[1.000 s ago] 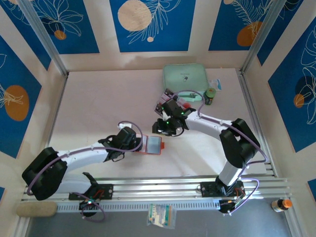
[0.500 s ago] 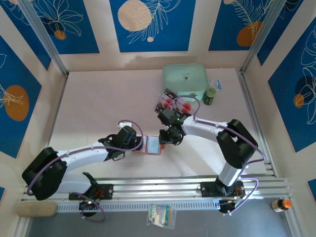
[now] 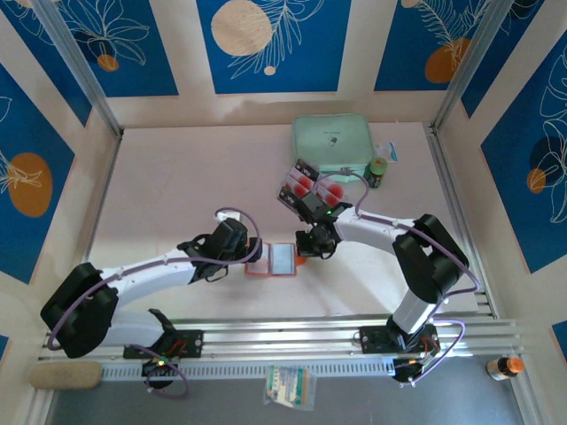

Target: Put the credit cards into the card holder

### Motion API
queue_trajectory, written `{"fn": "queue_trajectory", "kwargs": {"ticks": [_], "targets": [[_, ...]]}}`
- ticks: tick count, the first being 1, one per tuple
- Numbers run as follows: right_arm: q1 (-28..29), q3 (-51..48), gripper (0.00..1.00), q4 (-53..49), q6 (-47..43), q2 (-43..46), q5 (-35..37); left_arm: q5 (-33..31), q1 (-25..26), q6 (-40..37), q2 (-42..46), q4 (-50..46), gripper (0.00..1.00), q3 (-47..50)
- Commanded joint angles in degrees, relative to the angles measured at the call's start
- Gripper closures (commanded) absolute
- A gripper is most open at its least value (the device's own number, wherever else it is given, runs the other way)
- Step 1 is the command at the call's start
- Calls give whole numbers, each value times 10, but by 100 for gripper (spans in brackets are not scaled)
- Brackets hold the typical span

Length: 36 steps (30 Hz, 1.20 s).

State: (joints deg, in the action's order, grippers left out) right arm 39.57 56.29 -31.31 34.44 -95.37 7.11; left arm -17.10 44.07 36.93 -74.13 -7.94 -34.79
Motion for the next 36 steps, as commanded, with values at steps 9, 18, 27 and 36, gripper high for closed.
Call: {"fn": "queue_trajectory", "kwargs": {"ticks": [9, 18, 27, 36], "targets": [[-32, -22, 73, -23, -35, 83, -21, 33, -5, 0, -28, -3, 0, -41], [-89, 44, 69, -44, -70, 150, -49, 35, -5, 7, -51, -9, 0, -64], [-121, 176, 68, -68, -118, 57, -63, 22, -6, 4, -59, -27, 0, -79], [-118, 300, 68, -139, -186, -48, -2, 37, -6, 14, -98, -24, 0, -98]]}}
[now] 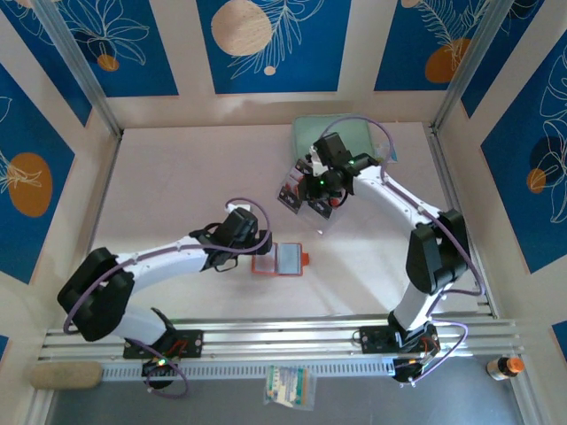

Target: Put the credit cards into the card holder

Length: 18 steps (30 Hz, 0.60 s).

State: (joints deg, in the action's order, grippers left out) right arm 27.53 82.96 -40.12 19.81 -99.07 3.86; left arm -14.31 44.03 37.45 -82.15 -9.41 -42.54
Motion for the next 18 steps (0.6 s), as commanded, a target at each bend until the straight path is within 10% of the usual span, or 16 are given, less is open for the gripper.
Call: {"fn": "queue_trajectory", "kwargs": {"ticks": [1, 18], "targets": [[2, 40, 68, -58, -45, -14, 49, 13, -6, 7, -24, -4, 0, -23], [15, 79, 71, -112, -112, -79, 207, 9, -8, -10, -25, -16, 0, -35]]}}
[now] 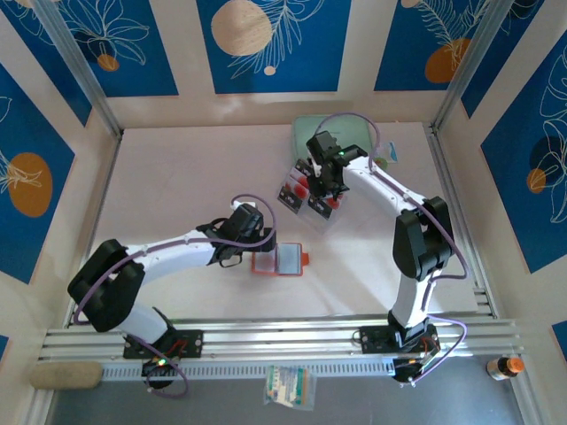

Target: Put the credit cards into the card holder

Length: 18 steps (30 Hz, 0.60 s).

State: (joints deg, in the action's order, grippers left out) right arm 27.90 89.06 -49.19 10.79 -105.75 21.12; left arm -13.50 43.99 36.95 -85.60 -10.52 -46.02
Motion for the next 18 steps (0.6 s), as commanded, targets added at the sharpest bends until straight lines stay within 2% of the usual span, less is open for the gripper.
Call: {"fn": "queue_trajectory", "kwargs": {"ticks": [1, 14, 18], "targets": [[14, 19, 72, -22, -25, -17, 41, 2, -7, -4, 8, -3, 0, -2], [37, 27, 72, -18, -52, -62, 124, 12, -7, -7, 5, -5, 0, -16], [38, 21, 72, -14, -55, -69, 123, 12, -7, -5, 5, -5, 0, -13]]}}
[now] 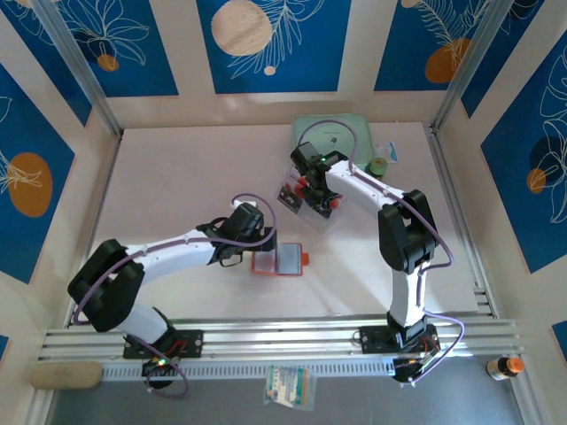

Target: Put the credit cards into the card holder

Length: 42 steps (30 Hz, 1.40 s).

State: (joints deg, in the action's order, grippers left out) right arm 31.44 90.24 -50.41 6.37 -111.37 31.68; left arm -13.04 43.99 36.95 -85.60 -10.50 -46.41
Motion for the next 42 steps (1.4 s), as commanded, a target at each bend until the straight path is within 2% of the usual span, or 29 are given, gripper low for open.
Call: {"fn": "queue_trajectory", "kwargs": {"ticks": [1, 6, 18, 33, 38, 42], "targets": [[4, 9, 73, -1, -10, -14, 15, 7, -7, -5, 5, -5, 0, -9], [12, -1, 76, 7, -7, -15, -1, 6, -7, -5, 5, -5, 0, -9], [15, -10, 100, 12, -14, 6, -20, 8, -7, -6, 8, -8, 0, -9], [24, 0, 100, 4, -54, 86, -49, 10, -8, -29, 28, -33, 0, -21], [34, 4, 100, -9, -30, 122, -57, 13, -11, -44, 27, -50, 0, -31], [34, -20, 100, 10, 24, 170, -117, 8, -11, -68, 25, -73, 0, -44]]}}
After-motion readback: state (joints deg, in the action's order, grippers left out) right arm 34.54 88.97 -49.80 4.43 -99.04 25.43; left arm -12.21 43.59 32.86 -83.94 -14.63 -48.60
